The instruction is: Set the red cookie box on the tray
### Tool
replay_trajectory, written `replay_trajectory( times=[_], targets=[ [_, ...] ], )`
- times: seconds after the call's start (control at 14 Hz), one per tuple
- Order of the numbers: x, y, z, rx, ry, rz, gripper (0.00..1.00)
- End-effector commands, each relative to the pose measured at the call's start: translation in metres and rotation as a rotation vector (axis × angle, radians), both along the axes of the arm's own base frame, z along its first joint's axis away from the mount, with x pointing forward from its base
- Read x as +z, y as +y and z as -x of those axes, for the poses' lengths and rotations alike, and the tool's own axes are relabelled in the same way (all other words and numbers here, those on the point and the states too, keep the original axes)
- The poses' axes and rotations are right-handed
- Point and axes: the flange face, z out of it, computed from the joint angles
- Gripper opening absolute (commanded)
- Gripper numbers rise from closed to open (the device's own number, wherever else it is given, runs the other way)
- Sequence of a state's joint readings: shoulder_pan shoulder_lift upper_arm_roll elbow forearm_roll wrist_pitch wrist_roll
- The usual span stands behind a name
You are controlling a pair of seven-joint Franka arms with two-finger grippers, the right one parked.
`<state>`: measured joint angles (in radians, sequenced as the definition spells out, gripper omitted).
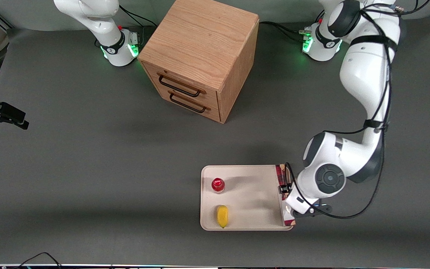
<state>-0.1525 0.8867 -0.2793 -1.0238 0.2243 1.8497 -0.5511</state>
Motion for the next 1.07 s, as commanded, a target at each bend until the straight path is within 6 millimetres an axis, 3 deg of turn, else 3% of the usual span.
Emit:
replay_trajectory(
  times=[0.0,0.21,0.36,0.5,0.71,1.0],
  targets=[
    [0.09,0.027,0.012,0.022,-0.042,-0.06,1.0],
    [0.157,0.092,0.026,-0.094,0.016,-0.079,1.0],
    [0.183,0.127,0.035,-0.08,0.027,-0.096,1.0],
    [0.199,0.152,0.057,-0.097,0.033,-0.107,1.0],
    [0.217,0.21,0.095,-0.152,0.041,-0.032,1.0],
    [0.215,0.236,0.131,-0.18,0.023,-0.024,1.0]
  ],
)
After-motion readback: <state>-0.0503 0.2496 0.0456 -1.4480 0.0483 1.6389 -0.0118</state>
